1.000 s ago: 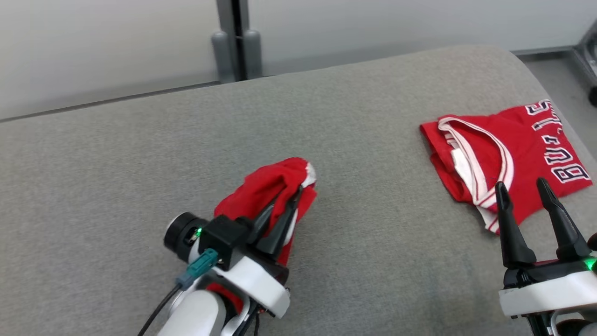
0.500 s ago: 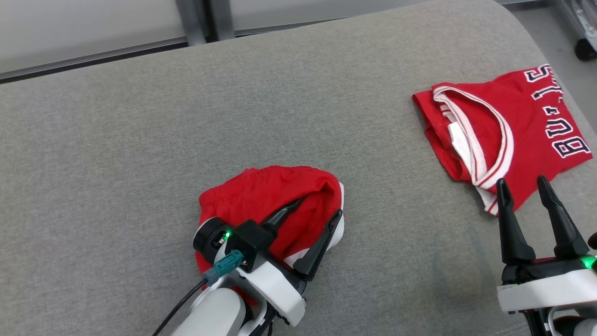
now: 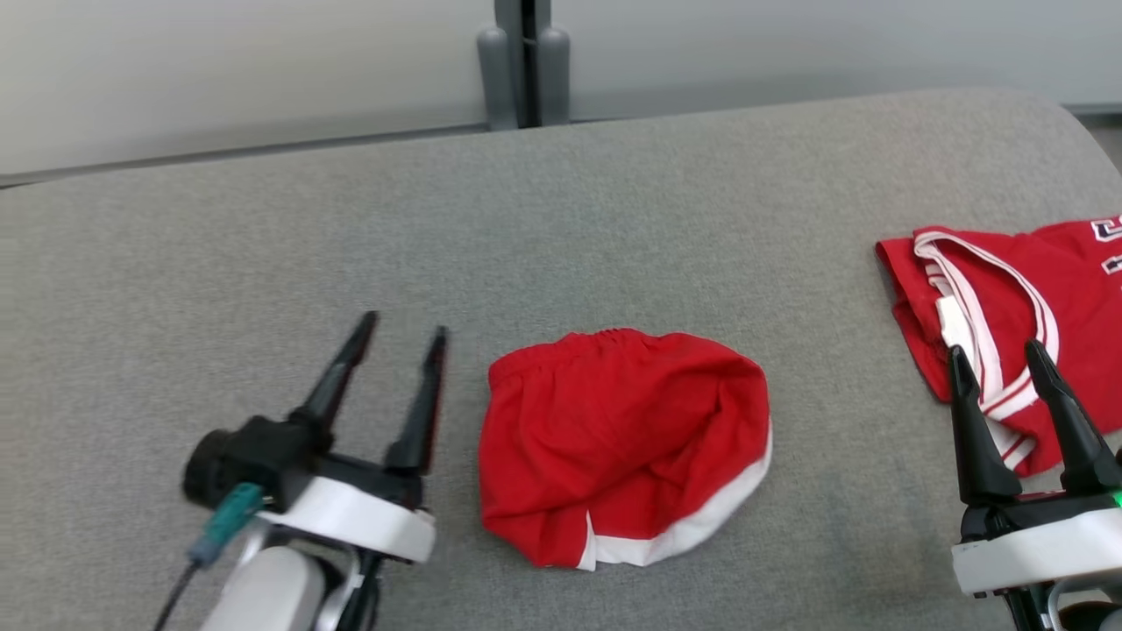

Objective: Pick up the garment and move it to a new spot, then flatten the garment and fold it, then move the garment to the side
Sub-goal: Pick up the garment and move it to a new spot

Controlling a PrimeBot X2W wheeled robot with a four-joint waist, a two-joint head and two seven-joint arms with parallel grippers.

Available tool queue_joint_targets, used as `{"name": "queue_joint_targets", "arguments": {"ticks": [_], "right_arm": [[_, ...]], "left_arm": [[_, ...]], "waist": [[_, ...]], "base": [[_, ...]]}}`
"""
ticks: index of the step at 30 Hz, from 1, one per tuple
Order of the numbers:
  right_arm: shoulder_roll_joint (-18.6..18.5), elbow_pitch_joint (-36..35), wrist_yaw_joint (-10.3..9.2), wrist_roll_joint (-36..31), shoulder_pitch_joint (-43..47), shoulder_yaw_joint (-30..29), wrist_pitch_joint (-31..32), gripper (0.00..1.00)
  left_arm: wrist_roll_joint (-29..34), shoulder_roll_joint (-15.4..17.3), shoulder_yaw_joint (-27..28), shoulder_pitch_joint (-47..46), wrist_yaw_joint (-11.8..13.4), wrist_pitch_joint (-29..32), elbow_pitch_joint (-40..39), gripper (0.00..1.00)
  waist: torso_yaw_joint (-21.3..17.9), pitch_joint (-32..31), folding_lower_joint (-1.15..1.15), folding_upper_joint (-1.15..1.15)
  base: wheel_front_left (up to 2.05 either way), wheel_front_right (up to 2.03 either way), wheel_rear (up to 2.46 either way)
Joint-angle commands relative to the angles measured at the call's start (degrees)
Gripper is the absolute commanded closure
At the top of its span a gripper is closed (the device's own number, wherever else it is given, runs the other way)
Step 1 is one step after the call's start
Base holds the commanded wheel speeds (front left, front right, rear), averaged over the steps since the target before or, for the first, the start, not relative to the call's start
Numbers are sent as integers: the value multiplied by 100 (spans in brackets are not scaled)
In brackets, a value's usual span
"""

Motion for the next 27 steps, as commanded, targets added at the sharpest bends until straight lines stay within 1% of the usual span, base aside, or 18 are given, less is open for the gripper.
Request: {"name": "queue_joint_targets", "arguments": {"ticks": [1,6,10,12,18,27], "right_arm": [[-31,-4,0,-48,64,-2,29,0],[-27,24,0,-41,242,9,105,0],[-34,24,0,-36,385,0,155,0],[-39,15,0,-37,471,-6,194,0],[-55,-16,0,-85,663,21,308,0],[-9,-101,0,-163,986,-85,497,0]], "left_arm": [[-82,80,158,111,70,-23,-28,0],[-227,392,766,511,242,-32,23,0],[-359,600,1083,826,300,-33,23,0],[-440,696,1172,960,247,-33,-7,0],[-487,818,1178,1229,236,59,-72,0],[-462,861,1079,1619,335,199,-306,0]], "waist": [[171,-196,0,0],[338,-476,0,0],[438,-659,0,0],[478,-736,0,0],[484,-968,0,0],[449,-1251,0,0]], "base": [[0,0,0],[0,0,0],[0,0,0],[0,0,0],[0,0,0],[0,0,0]]}}
